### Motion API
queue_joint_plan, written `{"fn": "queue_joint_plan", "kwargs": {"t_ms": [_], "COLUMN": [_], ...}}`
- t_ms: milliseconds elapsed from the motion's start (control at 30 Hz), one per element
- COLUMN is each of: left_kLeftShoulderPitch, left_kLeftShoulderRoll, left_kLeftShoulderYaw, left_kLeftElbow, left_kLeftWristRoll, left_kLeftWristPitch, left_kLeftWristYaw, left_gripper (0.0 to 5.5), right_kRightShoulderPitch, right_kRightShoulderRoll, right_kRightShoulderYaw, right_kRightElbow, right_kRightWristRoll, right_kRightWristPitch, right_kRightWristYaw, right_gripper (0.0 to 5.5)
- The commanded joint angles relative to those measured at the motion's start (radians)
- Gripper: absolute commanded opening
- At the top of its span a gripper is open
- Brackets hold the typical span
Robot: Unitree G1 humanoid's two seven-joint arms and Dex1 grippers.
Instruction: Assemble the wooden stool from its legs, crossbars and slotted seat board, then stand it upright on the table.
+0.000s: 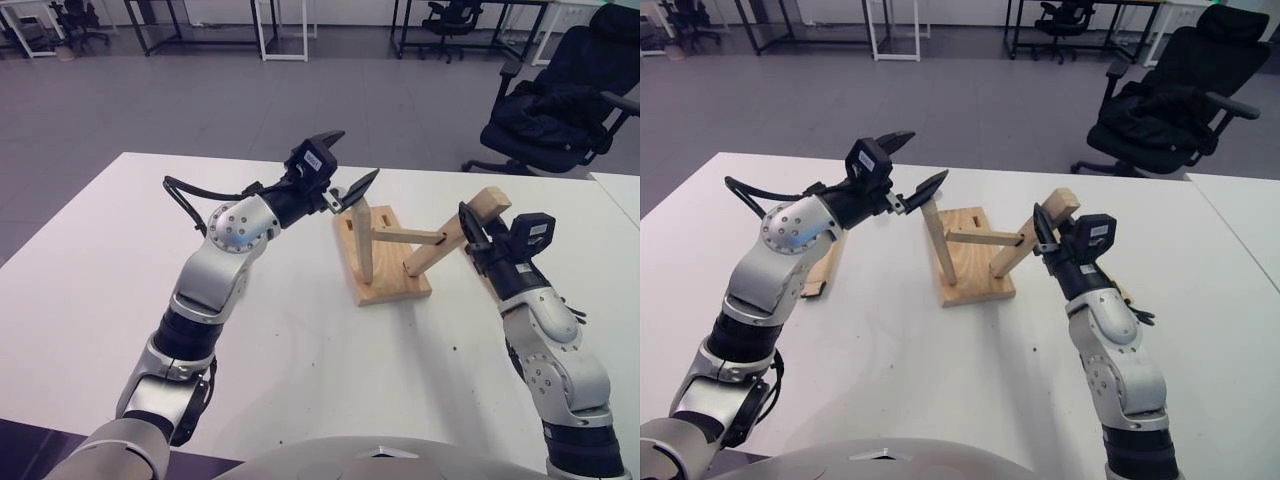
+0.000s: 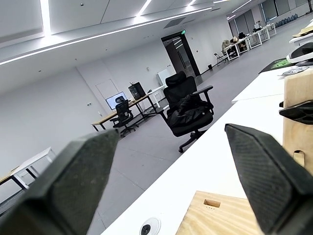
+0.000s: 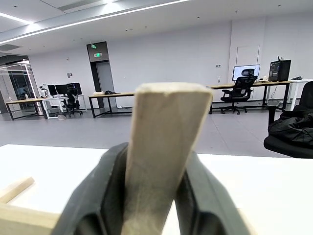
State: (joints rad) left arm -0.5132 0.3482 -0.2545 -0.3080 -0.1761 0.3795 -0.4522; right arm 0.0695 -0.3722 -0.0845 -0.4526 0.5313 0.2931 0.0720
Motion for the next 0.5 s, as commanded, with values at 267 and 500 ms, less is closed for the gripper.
{"fn": "queue_joint_plan", "kwargs": {"t_ms": [267, 500], "left_kLeftShoulderPitch": [0.101, 0.106], "left_kLeftShoulderRoll": [0.027, 0.017], "left_kLeftShoulderYaw": [-0.121, -0.12], "left_kLeftElbow": [0.065, 0.061], "left_kLeftWristRoll": [0.095, 0.101], "left_kLeftWristPitch": [0.083, 0.086], "left_kLeftWristYaw": [-0.032, -0.033], "left_gripper": [3.97, 3.97], "right_kRightShoulderPitch": [-0.044, -0.07], "right_kRightShoulderRoll": [0.077, 0.059], "right_kRightShoulderYaw": [-0.052, -0.104], "right_kRightElbow": [-0.051, -0.047], "right_kRightWristRoll": [0.142, 0.107], "right_kRightWristPitch": [0.167, 0.183], "right_kRightWristYaw": [0.01, -0.004], "right_gripper": [2.26, 3.47]}}
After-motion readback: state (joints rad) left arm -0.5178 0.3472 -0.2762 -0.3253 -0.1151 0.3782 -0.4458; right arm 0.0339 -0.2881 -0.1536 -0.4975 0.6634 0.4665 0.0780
